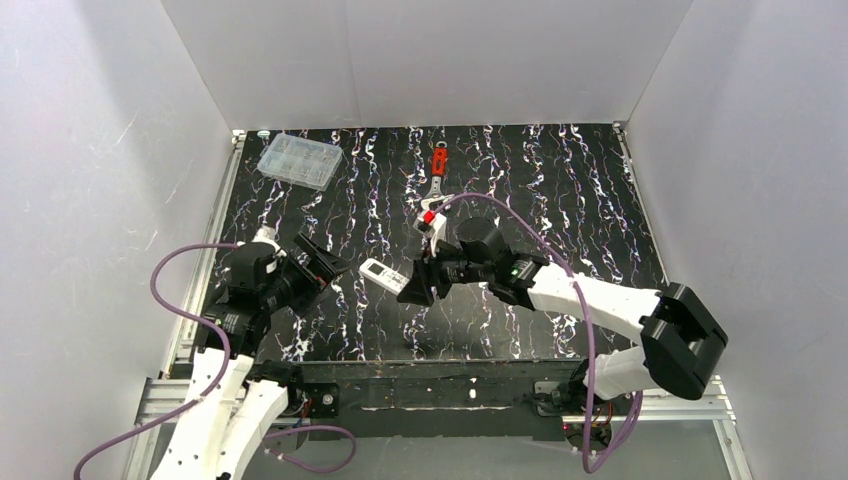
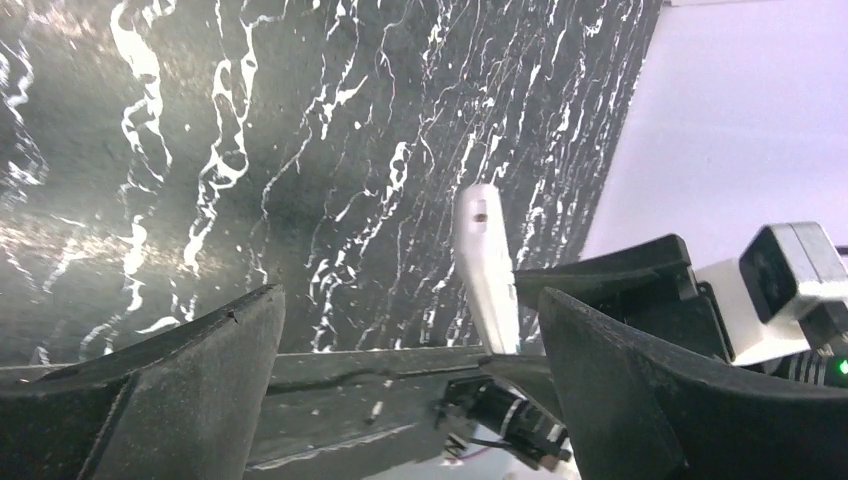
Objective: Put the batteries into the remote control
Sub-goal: Adjust the remote control.
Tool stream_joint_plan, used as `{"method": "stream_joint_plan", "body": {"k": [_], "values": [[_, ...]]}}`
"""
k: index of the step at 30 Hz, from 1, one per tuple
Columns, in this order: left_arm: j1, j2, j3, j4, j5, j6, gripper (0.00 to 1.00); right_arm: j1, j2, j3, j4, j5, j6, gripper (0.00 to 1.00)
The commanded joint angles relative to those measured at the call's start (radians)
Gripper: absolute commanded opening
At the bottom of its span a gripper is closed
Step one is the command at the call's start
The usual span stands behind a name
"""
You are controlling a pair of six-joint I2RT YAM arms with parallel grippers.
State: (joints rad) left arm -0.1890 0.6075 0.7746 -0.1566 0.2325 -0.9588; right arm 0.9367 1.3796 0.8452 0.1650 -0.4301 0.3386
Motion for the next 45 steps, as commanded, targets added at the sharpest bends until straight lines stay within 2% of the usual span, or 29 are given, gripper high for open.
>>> {"method": "stream_joint_plan", "body": {"k": [1, 9, 17, 23, 31, 37, 41, 44, 45], "values": [[0.004, 0.009, -0.055, 0.076, 0.064, -0.180, 1.00, -0.001, -0.071, 0.028, 0.047, 0.072, 0.184, 0.01], [-0.014, 0.048, -0.098, 0.211, 0.051, -0.287, 1.00, 0.007, -0.056, 0.100, -0.021, 0.057, 0.186, 0.01], [-0.052, 0.104, -0.082, 0.276, 0.046, -0.307, 0.98, 0.039, -0.017, 0.155, -0.047, 0.052, 0.166, 0.01], [-0.094, 0.124, -0.095, 0.307, 0.048, -0.312, 0.80, 0.057, 0.001, 0.182, -0.061, 0.064, 0.155, 0.01], [-0.098, 0.101, -0.133, 0.354, 0.072, -0.321, 0.42, 0.059, 0.010, 0.189, -0.069, 0.080, 0.138, 0.01], [-0.100, 0.122, -0.148, 0.376, 0.104, -0.335, 0.26, 0.062, 0.014, 0.192, -0.065, 0.099, 0.123, 0.01], [-0.099, 0.121, -0.141, 0.357, 0.101, -0.322, 0.03, 0.068, 0.004, 0.177, -0.055, 0.117, 0.085, 0.01], [-0.100, 0.127, -0.123, 0.328, 0.101, -0.299, 0.00, 0.076, -0.012, 0.148, -0.005, 0.128, 0.047, 0.02], [-0.099, 0.129, -0.114, 0.316, 0.100, -0.290, 0.00, 0.080, -0.016, 0.142, 0.009, 0.135, 0.025, 0.08]]}}
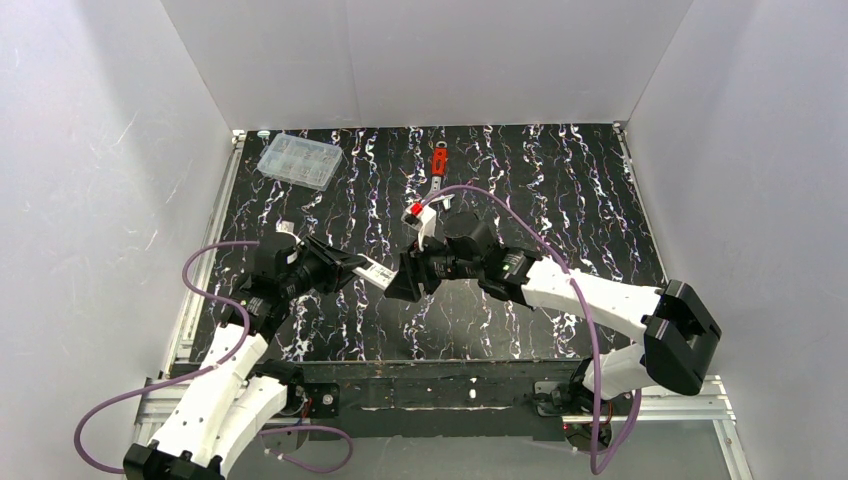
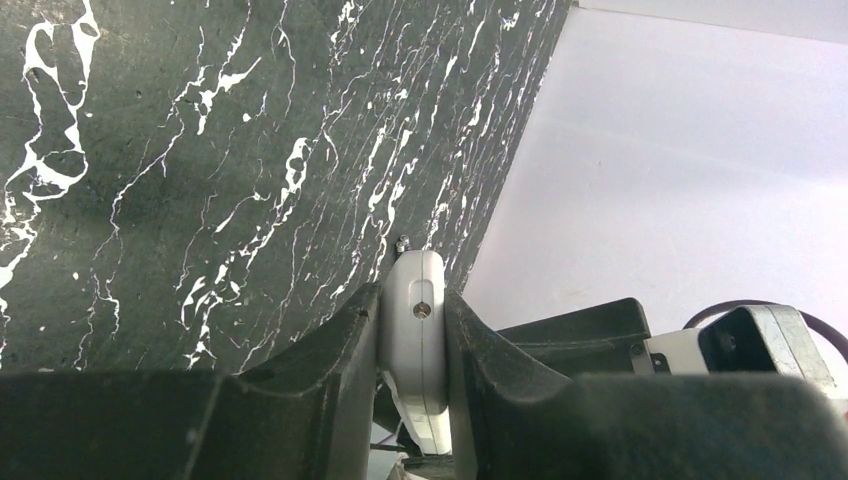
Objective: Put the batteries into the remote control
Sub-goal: Adjust the remote control.
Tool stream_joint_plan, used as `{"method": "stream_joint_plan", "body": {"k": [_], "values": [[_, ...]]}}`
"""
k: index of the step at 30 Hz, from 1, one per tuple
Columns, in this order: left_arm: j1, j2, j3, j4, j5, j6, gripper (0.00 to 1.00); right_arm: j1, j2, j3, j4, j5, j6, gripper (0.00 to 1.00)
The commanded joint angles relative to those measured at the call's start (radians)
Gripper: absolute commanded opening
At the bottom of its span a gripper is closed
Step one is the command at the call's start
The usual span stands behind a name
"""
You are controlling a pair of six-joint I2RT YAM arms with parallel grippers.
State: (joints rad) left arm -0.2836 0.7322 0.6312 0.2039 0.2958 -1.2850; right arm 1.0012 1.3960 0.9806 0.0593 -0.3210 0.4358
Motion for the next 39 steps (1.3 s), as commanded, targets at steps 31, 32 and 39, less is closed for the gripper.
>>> {"method": "stream_joint_plan", "body": {"k": [31, 32, 39], "values": [[-0.005, 0.071, 0.273, -0.639, -0.164, 0.005, 0.00, 0.249, 0.003, -0.065, 0.241, 0.368, -0.845, 0.70], [-0.005, 0.075, 0.275, -0.642, -0.165, 0.004, 0.00, 0.249, 0.002, -0.067, 0.240, 0.368, -0.841, 0.70], [-0.005, 0.077, 0.273, -0.637, -0.135, -0.034, 0.00, 0.252, 0.024, -0.066, 0.220, 0.364, -0.842, 0.62]]}}
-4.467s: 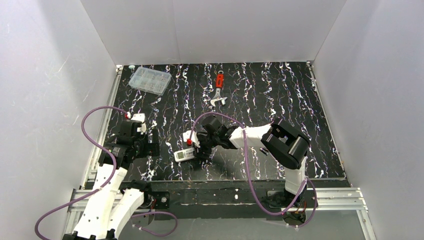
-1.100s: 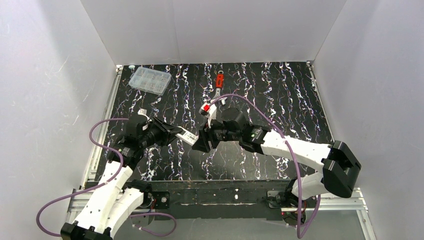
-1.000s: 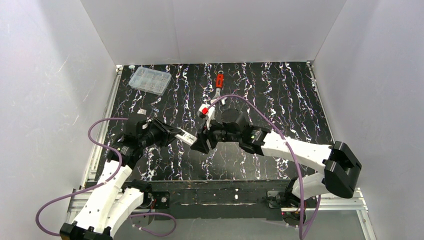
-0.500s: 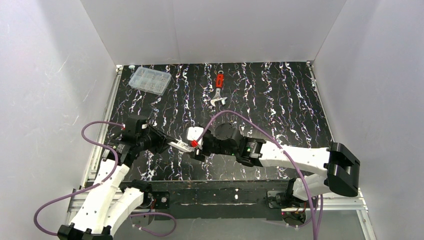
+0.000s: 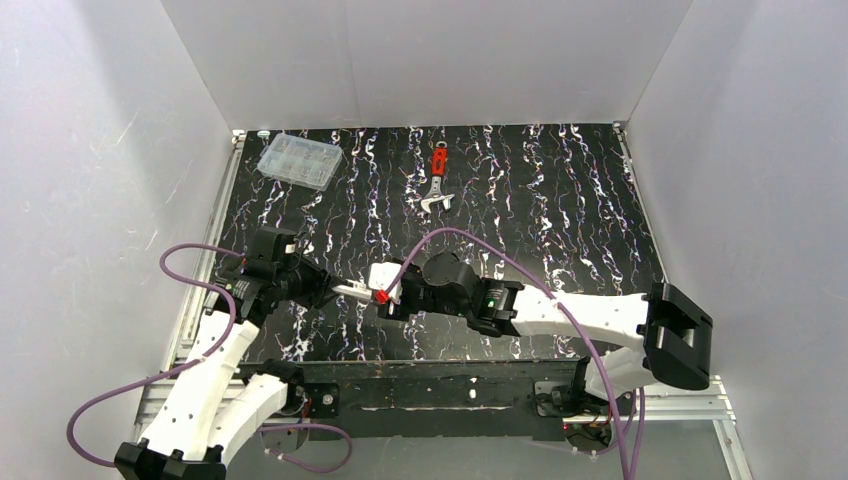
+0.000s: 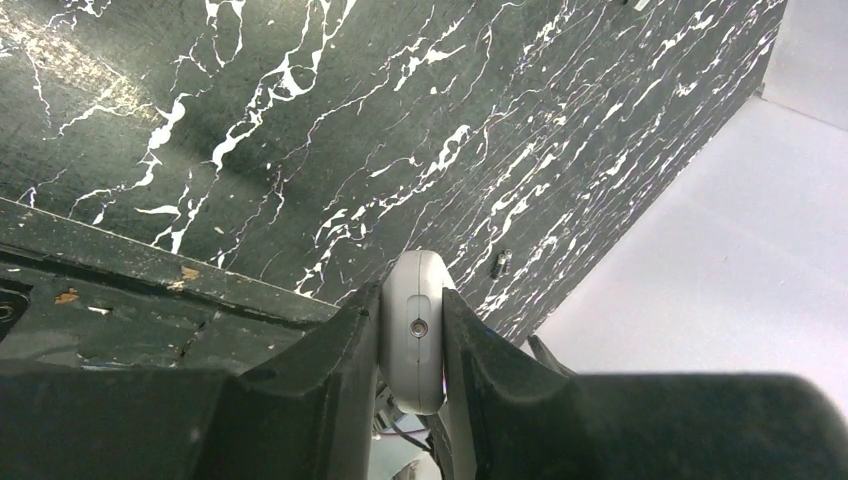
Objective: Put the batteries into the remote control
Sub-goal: Adjust the remote control.
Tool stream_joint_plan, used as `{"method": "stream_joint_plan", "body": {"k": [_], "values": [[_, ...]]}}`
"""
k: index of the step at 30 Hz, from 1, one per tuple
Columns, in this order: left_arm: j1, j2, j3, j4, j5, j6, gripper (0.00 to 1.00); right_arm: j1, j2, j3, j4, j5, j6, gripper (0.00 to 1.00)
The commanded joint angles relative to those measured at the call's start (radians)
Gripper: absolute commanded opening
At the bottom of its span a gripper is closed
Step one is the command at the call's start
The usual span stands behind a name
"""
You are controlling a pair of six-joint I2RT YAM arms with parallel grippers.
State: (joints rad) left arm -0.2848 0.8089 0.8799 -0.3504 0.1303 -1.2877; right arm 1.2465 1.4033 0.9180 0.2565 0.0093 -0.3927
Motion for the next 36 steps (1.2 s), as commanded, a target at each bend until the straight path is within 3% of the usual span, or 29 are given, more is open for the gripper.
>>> {"method": "stream_joint_plan", "body": {"k": [1, 11, 19, 21, 22, 24, 25, 28, 32, 36], "values": [[-0.004, -0.002, 0.022, -0.080, 0.034, -0.036, 0.00, 0.007, 0.021, -0.004, 0.021, 0.034, -0.015, 0.61], [-0.004, 0.002, 0.014, -0.063, 0.052, -0.073, 0.00, 0.020, 0.054, -0.002, 0.000, 0.059, -0.037, 0.56], [-0.004, 0.002, 0.005, -0.059, 0.063, -0.081, 0.00, 0.036, 0.089, 0.044, -0.067, 0.123, -0.054, 0.30], [-0.004, -0.002, -0.001, -0.054, 0.064, -0.081, 0.13, 0.037, 0.084, 0.042, -0.061, 0.126, -0.042, 0.13], [-0.004, -0.004, -0.003, -0.047, 0.069, -0.079, 0.26, 0.036, 0.080, 0.044, -0.062, 0.131, -0.024, 0.03], [-0.005, -0.017, -0.002, -0.029, 0.074, -0.045, 0.86, 0.036, 0.037, 0.048, -0.082, 0.098, 0.060, 0.01], [-0.004, -0.033, 0.000, -0.046, 0.040, -0.017, 0.98, 0.033, 0.002, 0.028, -0.067, 0.107, 0.127, 0.01], [0.002, -0.054, 0.068, -0.104, -0.061, 0.084, 0.98, 0.009, -0.025, 0.021, -0.131, 0.145, 0.282, 0.01], [0.004, -0.067, 0.111, -0.091, -0.074, 0.190, 0.98, -0.057, -0.077, 0.041, -0.226, 0.096, 0.477, 0.01], [0.003, -0.127, 0.046, 0.051, -0.020, 0.237, 0.98, -0.185, -0.094, 0.085, -0.359, -0.107, 0.672, 0.01]]}}
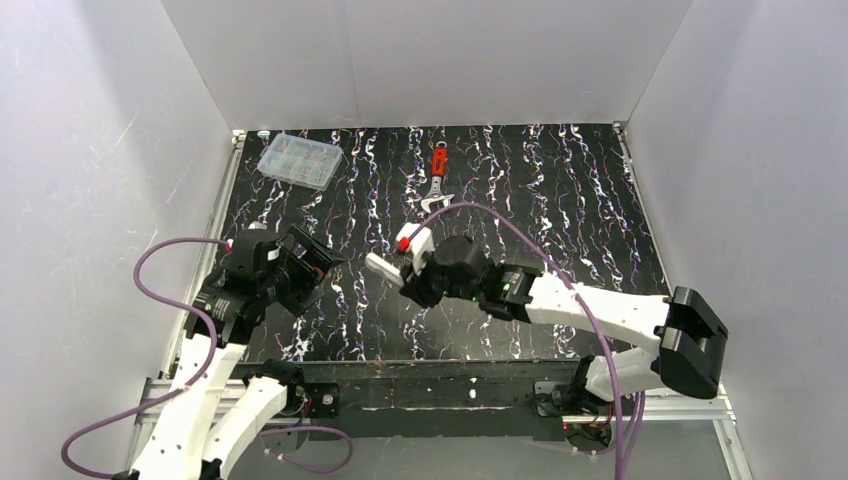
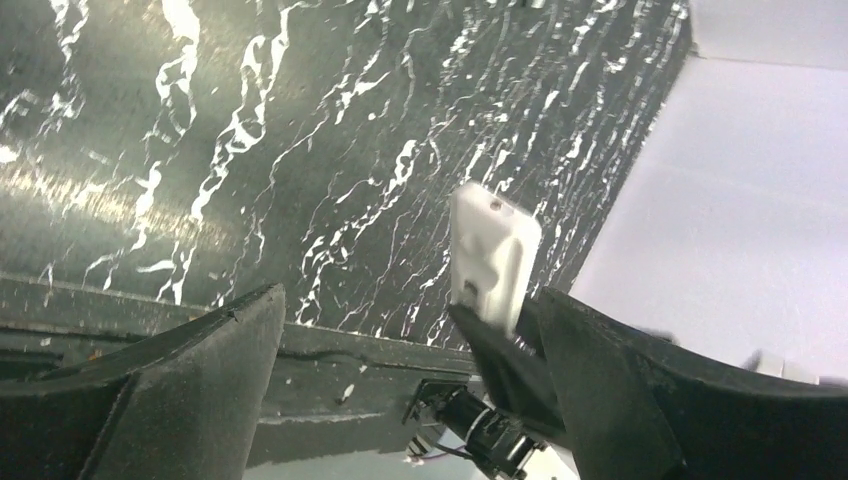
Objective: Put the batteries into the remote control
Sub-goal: Adjust the remote control.
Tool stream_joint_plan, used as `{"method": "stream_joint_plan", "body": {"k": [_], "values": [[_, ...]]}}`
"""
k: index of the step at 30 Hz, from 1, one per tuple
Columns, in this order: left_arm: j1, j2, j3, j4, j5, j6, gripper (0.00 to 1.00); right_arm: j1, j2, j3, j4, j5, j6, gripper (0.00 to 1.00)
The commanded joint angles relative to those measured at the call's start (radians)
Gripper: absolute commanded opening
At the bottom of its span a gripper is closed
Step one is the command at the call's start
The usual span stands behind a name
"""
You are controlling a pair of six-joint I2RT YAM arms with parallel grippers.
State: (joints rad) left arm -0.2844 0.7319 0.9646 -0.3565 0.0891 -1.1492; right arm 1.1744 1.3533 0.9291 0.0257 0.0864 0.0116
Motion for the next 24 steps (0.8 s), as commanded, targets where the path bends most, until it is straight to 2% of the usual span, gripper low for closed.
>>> {"method": "stream_joint_plan", "body": {"k": [1, 5, 9, 12, 15, 20, 24], "values": [[0.003, -0.073, -0.072, 0.133, 0.044, 0.100, 0.98, -0.144, -0.044, 0.080, -0.145, -0.242, 0.302, 0.01], [0.003, -0.130, -0.222, 0.470, 0.137, 0.079, 0.98, -0.219, -0.081, 0.073, -0.110, -0.388, 0.407, 0.01], [0.003, -0.072, -0.281, 0.735, 0.259, 0.040, 0.98, -0.256, -0.121, 0.078, -0.039, -0.502, 0.546, 0.01], [0.004, -0.014, -0.353, 1.018, 0.309, -0.085, 0.98, -0.274, -0.130, 0.077, 0.063, -0.604, 0.675, 0.01], [0.002, 0.053, -0.412, 1.277, 0.303, -0.215, 0.98, -0.286, -0.145, 0.079, 0.105, -0.629, 0.733, 0.01], [-0.009, 0.133, -0.405, 1.458, 0.332, -0.286, 0.97, -0.338, -0.166, 0.057, 0.157, -0.660, 0.830, 0.01], [-0.016, 0.153, -0.392, 1.540, 0.344, -0.313, 0.97, -0.377, -0.172, 0.028, 0.207, -0.679, 0.913, 0.01]]}}
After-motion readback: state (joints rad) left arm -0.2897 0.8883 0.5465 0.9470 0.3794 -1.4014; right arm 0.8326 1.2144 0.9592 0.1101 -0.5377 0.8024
